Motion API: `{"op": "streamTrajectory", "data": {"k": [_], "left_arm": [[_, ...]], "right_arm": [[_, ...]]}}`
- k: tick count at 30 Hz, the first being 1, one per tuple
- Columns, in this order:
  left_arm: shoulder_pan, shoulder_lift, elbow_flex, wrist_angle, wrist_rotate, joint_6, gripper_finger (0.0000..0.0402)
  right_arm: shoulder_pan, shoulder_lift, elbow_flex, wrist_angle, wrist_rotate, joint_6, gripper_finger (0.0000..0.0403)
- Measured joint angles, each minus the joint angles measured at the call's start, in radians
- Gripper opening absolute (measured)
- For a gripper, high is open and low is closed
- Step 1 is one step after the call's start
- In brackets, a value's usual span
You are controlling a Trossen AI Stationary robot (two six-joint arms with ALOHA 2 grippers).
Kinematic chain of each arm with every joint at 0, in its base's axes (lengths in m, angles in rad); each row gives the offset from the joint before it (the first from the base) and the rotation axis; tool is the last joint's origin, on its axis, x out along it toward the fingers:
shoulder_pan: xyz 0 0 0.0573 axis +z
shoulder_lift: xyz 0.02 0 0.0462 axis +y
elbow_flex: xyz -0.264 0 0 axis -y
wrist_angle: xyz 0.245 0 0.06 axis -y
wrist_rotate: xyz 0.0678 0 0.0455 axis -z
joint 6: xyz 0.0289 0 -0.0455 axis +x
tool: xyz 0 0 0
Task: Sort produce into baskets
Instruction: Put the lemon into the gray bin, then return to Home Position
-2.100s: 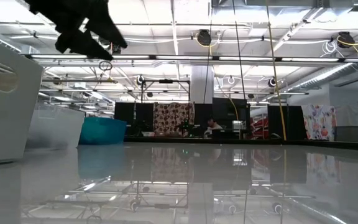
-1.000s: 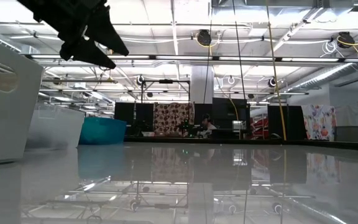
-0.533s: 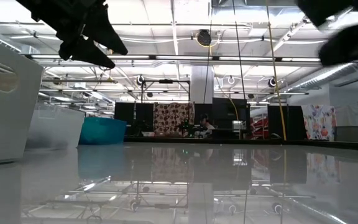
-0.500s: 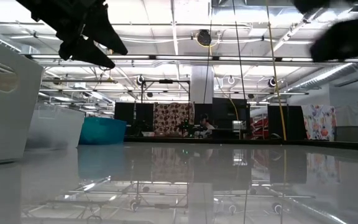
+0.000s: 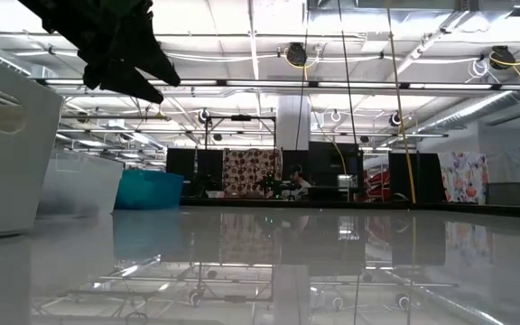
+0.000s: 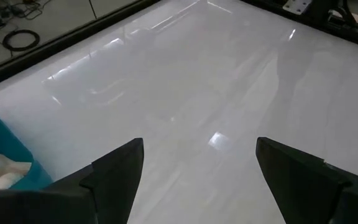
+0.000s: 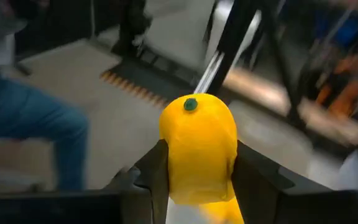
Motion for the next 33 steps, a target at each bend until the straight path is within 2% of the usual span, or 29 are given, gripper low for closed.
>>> {"op": "streamTrajectory", "data": {"k": [2, 5, 10, 17, 23, 27, 30, 33], "left_arm": [[0.000, 0.000, 0.000, 0.006, 0.000, 0.000, 0.0318], [0.000, 0.000, 0.000, 0.000, 0.027, 0.000, 0.0318], [0.000, 0.000, 0.000, 0.002, 0.079, 0.000, 0.0318], [0.002, 0.000, 0.000, 0.007, 0.075, 0.000, 0.0318], [0.004, 0.000, 0.000, 0.006, 0.099, -0.053, 0.0318], [0.004, 0.000, 0.000, 0.006, 0.104, -0.053, 0.0318], [0.012, -0.002, 0.000, 0.003, 0.105, -0.042, 0.0318], [0.026, -0.019, 0.002, 0.000, 0.134, -0.021, 0.0318]], "right_arm": [[-0.021, 0.036, 0.000, 0.118, 0.001, -0.076, 0.0136], [-0.057, 0.101, -0.001, 0.267, 0.003, -0.102, 0.0136], [-0.111, 0.178, -0.002, 0.356, 0.003, -0.052, 0.0138], [-0.159, 0.193, -0.003, 0.334, 0.004, 0.132, 0.0176], [-0.165, 0.187, -0.003, 0.300, 0.004, 0.148, 0.0235], [-0.165, 0.187, -0.003, 0.272, 0.002, 0.138, 0.0260], [-0.164, 0.153, -0.003, 0.174, 0.001, 0.134, 0.0269], [-0.164, 0.078, -0.003, -0.004, 0.000, 0.162, 0.0269]]}}
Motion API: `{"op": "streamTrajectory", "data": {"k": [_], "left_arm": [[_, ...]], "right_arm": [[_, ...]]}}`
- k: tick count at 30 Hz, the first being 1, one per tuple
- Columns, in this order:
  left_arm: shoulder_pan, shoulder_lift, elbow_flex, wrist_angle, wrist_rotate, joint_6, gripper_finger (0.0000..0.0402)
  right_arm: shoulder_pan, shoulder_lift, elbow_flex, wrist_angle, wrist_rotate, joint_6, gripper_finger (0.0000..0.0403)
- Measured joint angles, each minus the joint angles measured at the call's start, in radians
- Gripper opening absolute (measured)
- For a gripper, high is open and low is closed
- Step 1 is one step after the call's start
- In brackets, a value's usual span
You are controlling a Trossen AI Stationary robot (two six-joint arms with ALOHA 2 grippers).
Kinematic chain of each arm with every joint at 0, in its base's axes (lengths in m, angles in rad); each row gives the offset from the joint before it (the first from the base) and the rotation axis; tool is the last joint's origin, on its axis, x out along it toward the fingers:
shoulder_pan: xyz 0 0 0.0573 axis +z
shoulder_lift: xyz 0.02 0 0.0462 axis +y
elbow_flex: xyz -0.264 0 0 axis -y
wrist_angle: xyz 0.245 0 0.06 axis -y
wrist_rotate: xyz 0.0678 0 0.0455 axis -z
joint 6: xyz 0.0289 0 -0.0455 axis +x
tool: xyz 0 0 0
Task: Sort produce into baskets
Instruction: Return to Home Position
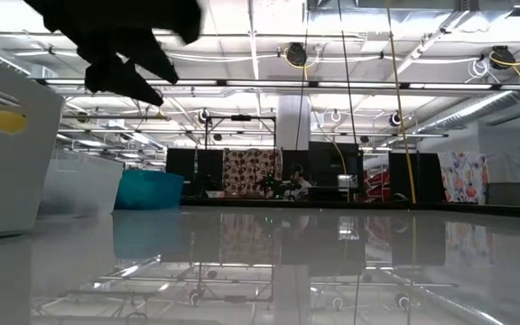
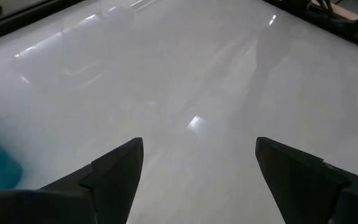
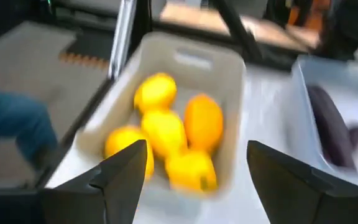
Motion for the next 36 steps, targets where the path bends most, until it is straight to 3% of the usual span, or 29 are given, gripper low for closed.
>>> {"op": "streamTrajectory", "data": {"k": [8, 13, 17, 22, 28, 33, 36], "left_arm": [[0.015, -0.108, 0.032, 0.004, 0.023, 0.115, 0.0318], [0.014, -0.194, 0.033, -0.038, -0.010, 0.132, 0.0318], [0.005, -0.255, 0.020, -0.095, -0.068, 0.126, 0.0318], [-0.001, -0.286, -0.024, -0.136, -0.096, 0.127, 0.0318], [0.003, -0.302, -0.103, -0.065, -0.113, 0.187, 0.0318], [0.015, -0.313, -0.156, 0.133, -0.098, 0.391, 0.0318], [0.027, -0.326, -0.162, 0.227, -0.030, 0.554, 0.0318]], "right_arm": [[0.004, -0.171, 0.002, -0.496, 0.016, 0.035, 0.0252], [0.013, -0.207, -0.005, -0.731, 0.212, 0.048, 0.0239], [0.017, -0.242, -0.080, -0.786, 0.303, 0.058, 0.0226], [0.010, -0.344, -0.294, -0.711, 0.299, 0.031, 0.0209], [-0.059, -0.621, -0.656, -0.446, 0.301, 0.033, 0.0192], [-0.121, -0.889, -0.971, -0.027, 0.284, 0.007, 0.0182], [-0.148, -1.031, -1.116, 0.106, 0.281, 0.001, 0.0176]]}}
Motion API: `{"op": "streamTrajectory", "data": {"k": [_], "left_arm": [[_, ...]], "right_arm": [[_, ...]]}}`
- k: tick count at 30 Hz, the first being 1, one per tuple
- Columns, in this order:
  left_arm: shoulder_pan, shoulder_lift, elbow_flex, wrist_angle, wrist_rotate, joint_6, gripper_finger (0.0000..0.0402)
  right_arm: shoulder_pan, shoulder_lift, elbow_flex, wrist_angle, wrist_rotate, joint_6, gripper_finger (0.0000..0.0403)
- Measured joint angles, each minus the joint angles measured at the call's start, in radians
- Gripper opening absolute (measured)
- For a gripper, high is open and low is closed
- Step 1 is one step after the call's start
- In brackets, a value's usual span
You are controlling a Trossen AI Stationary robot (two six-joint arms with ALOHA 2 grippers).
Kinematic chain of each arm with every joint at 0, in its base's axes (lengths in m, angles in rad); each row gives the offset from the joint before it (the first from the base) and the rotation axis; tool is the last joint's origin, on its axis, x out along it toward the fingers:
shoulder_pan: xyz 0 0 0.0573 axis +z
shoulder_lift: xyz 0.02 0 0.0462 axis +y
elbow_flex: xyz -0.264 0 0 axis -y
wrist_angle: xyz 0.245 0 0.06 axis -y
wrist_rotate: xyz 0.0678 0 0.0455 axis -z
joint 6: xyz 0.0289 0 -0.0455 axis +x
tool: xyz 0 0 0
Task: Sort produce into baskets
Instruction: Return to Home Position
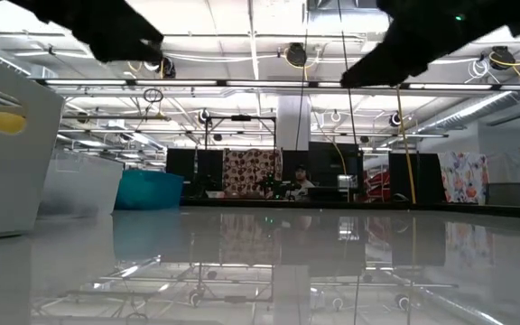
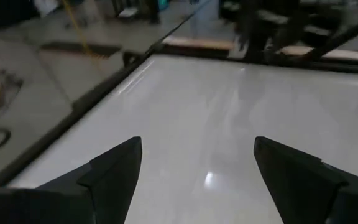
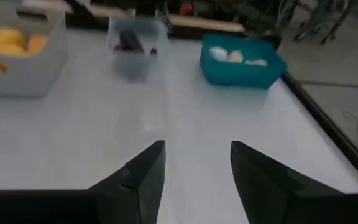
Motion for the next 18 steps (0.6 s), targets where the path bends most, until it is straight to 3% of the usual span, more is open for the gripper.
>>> {"op": "streamTrajectory", "data": {"k": [11, 18], "left_arm": [[0.093, -0.068, -0.002, 0.014, 0.027, 0.095, 0.0318], [0.107, -0.067, -0.004, 0.014, 0.037, 0.104, 0.0318]], "right_arm": [[-0.056, -0.456, -0.299, 0.020, -0.004, 0.006, 0.0123], [-0.112, -0.672, -0.437, 0.008, -0.024, 0.068, 0.0076]]}}
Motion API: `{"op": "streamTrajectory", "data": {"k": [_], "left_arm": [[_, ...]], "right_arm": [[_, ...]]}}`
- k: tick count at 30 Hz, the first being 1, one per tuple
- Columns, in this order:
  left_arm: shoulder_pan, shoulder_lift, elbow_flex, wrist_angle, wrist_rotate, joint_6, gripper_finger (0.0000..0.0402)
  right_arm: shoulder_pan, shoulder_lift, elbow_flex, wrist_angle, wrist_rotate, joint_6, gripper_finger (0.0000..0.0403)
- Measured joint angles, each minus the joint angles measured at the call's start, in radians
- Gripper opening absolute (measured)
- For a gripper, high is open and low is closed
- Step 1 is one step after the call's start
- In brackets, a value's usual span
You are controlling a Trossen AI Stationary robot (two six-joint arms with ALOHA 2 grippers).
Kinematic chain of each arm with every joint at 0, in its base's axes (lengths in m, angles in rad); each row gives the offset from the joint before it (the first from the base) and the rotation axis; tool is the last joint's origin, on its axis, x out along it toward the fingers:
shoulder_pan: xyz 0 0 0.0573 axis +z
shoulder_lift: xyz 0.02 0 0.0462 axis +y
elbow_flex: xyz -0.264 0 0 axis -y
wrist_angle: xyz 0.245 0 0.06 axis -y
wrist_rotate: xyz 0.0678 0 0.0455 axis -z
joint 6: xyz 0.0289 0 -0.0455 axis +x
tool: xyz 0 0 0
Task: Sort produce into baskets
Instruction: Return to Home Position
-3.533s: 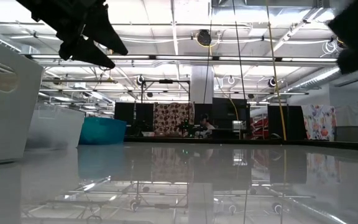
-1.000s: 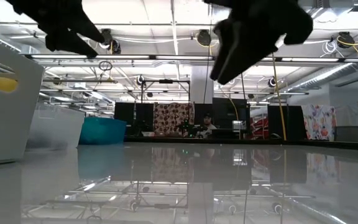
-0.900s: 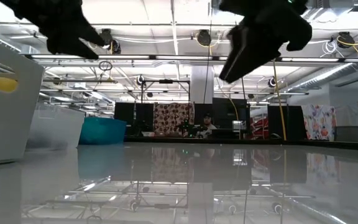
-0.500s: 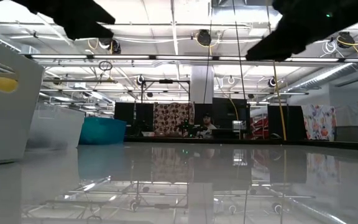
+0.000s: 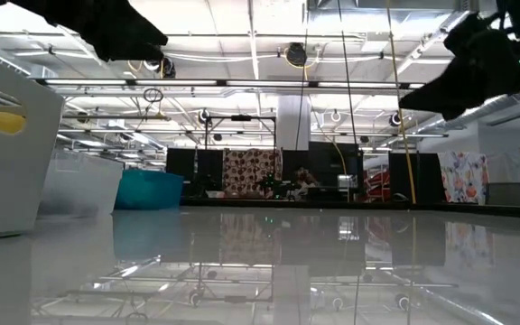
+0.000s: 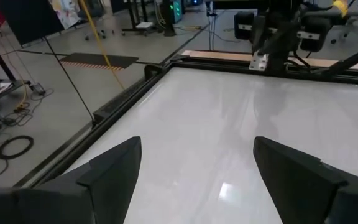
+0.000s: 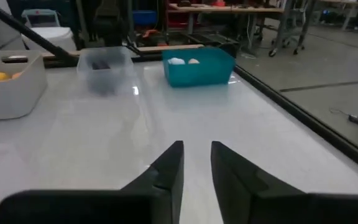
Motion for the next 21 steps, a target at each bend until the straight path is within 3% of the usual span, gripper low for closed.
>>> {"op": "streamTrajectory", "data": {"k": [12, 17, 21], "left_arm": [[0.002, -0.021, -0.244, 0.313, -0.004, -0.057, 0.0318], [0.007, -0.025, -0.322, 0.434, -0.008, -0.070, 0.0318], [0.008, -0.027, -0.361, 0.497, -0.007, -0.060, 0.0318]], "right_arm": [[-0.071, -0.196, -0.022, -0.201, -0.002, 0.030, 0.0045], [-0.095, -0.221, -0.022, -0.206, -0.116, 0.021, 0.0044], [-0.107, -0.225, -0.022, -0.208, -0.124, 0.026, 0.0044]]}}
